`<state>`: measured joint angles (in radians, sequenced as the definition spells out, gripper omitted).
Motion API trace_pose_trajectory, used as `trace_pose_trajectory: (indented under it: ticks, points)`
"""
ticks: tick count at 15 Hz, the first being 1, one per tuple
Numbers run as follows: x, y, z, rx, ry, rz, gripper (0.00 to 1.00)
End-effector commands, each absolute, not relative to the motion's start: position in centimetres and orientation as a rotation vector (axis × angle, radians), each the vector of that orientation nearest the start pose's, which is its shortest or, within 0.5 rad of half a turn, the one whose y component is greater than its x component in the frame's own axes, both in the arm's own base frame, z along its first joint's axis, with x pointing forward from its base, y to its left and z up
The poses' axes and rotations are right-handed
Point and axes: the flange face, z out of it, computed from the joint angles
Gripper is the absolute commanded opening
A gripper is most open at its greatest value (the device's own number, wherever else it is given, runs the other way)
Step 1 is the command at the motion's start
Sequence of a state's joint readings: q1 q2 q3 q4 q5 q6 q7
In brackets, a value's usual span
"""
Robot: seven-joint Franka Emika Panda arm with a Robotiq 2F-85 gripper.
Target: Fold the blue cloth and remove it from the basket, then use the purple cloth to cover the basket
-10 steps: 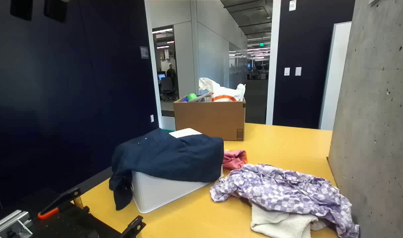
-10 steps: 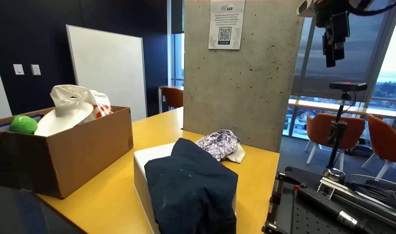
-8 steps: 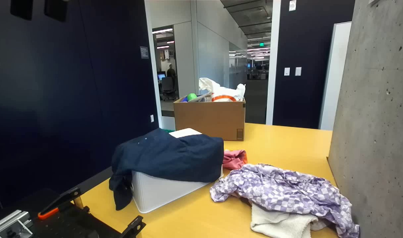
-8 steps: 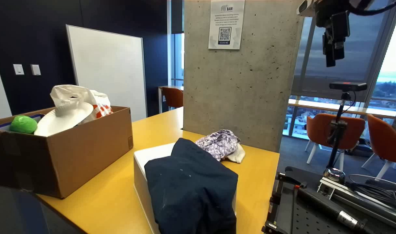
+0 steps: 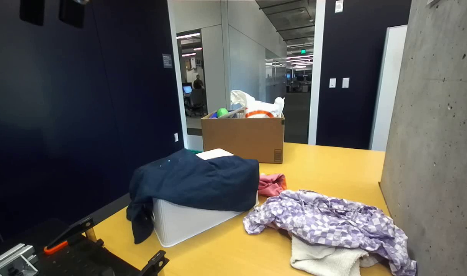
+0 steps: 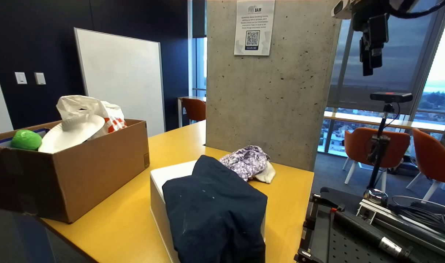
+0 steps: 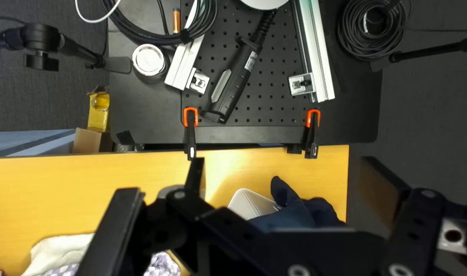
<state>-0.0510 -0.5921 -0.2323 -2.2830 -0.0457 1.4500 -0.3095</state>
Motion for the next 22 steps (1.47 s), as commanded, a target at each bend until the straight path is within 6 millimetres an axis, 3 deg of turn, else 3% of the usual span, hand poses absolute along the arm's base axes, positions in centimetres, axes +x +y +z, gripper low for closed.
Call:
trace_pose_trajectory:
  ticks: [1,3,8,11,17,20,22]
  points:
    - [38.8,-11.6,52.1,-2.982,-0.114,0.271,1.0]
    - [42.6,-10.2,49.2,-2.99,-0.144,0.197,1.0]
    - [50.7,-5.9,40.0,-3.051,-0.202,0.06,1.0]
    - [55.0,-6.2,36.3,-3.087,-0.154,0.0,1.0]
    - [61.0,-6.5,28.4,-3.111,-0.123,-0.053,1.0]
    - [63.8,-6.1,25.5,-3.148,-0.145,-0.106,1.0]
    - [64.7,-5.9,24.9,-3.133,-0.128,-0.095,1.0]
